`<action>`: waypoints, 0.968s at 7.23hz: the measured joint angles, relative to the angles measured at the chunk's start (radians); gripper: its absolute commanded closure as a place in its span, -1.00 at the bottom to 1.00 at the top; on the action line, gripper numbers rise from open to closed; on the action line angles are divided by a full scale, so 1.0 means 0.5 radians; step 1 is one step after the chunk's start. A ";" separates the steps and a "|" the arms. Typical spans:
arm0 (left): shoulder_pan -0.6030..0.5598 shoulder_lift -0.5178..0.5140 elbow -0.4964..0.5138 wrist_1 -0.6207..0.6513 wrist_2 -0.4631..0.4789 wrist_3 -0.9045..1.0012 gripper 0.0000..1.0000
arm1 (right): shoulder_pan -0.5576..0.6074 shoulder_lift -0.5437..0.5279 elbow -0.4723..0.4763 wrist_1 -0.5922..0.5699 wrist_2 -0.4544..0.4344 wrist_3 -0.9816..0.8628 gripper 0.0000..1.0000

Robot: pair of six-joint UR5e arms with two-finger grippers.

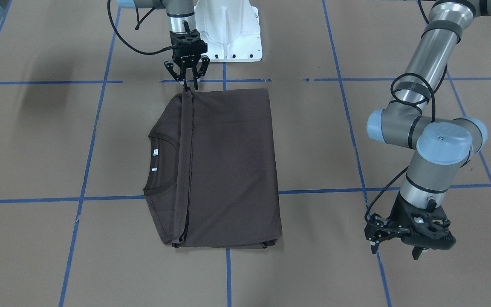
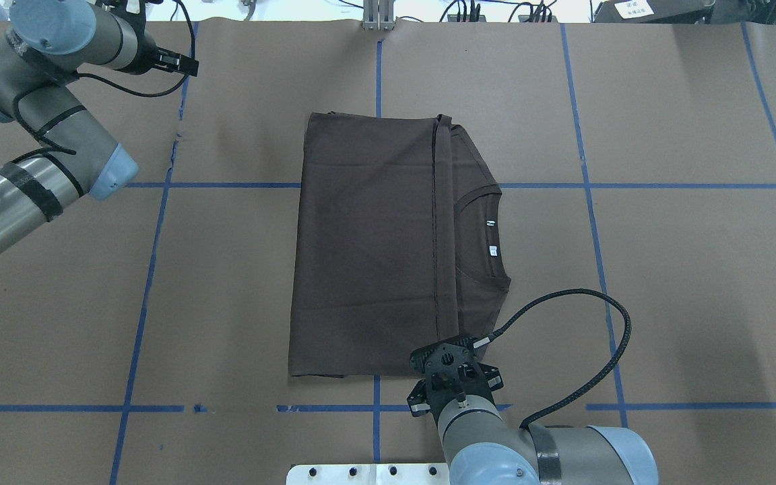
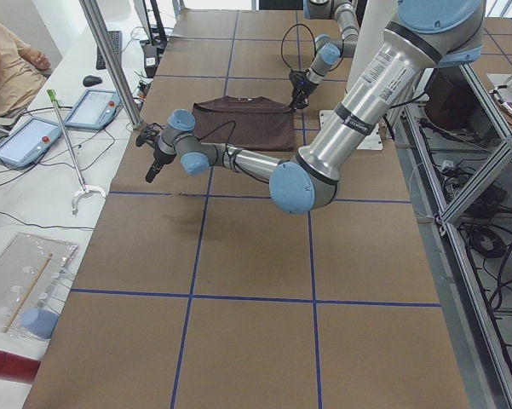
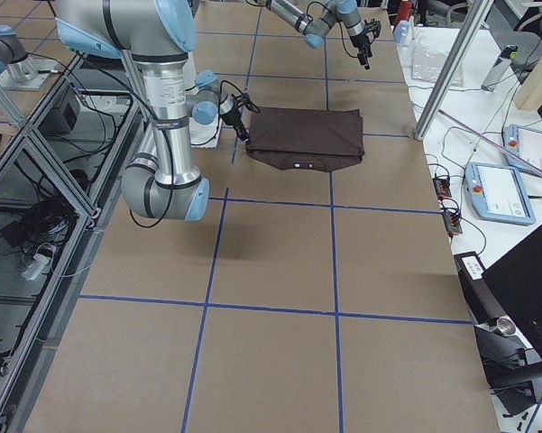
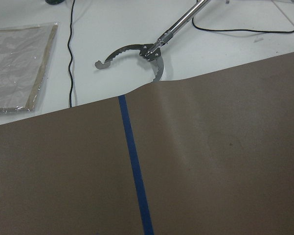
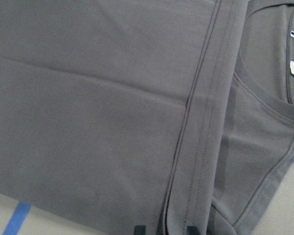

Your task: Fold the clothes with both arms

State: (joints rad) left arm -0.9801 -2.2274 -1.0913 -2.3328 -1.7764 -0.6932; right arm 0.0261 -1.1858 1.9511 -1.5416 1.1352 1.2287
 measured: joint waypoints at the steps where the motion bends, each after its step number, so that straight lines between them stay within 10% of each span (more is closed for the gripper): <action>1: 0.000 0.000 0.000 0.000 0.000 0.000 -1.00 | 0.000 -0.001 -0.002 -0.007 -0.003 0.000 0.49; 2: 0.000 0.000 -0.001 -0.001 0.000 0.000 -1.00 | 0.002 -0.006 -0.002 -0.013 -0.018 0.000 0.92; 7: 0.001 -0.002 -0.001 -0.001 0.000 0.000 -1.00 | 0.032 -0.013 0.012 -0.018 -0.075 0.001 1.00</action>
State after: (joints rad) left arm -0.9797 -2.2283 -1.0920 -2.3332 -1.7763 -0.6934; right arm 0.0419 -1.1924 1.9572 -1.5505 1.0978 1.2290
